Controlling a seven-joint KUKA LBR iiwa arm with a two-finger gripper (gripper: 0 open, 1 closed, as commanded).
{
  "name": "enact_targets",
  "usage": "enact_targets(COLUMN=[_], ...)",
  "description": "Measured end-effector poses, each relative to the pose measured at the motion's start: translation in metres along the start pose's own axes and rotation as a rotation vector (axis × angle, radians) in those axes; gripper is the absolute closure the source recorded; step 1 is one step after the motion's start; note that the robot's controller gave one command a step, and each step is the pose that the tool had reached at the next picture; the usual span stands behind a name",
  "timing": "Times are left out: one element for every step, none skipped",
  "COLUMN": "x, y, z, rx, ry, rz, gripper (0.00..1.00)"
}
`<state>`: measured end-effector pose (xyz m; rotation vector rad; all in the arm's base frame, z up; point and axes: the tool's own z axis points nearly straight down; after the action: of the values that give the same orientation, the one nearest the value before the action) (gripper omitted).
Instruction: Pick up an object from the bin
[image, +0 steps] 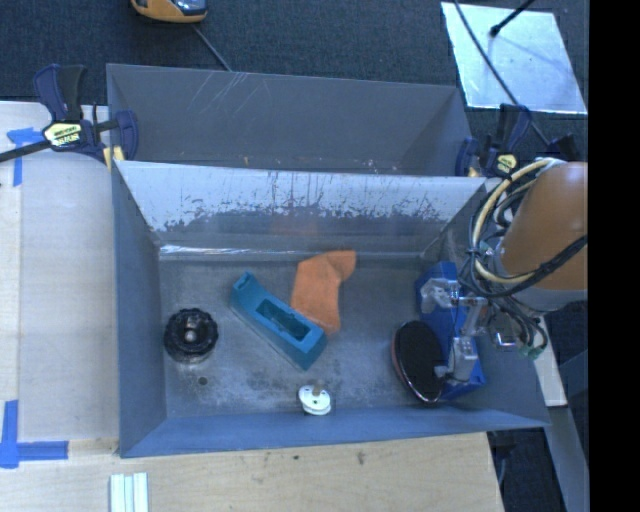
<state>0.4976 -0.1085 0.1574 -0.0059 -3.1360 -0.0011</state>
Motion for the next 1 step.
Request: enact_targets(x=[-0.0019], y=[0.0005], z=[-0.0046], rx=[0.001], ry=[-0.008], rz=[-0.004], gripper=[0.0])
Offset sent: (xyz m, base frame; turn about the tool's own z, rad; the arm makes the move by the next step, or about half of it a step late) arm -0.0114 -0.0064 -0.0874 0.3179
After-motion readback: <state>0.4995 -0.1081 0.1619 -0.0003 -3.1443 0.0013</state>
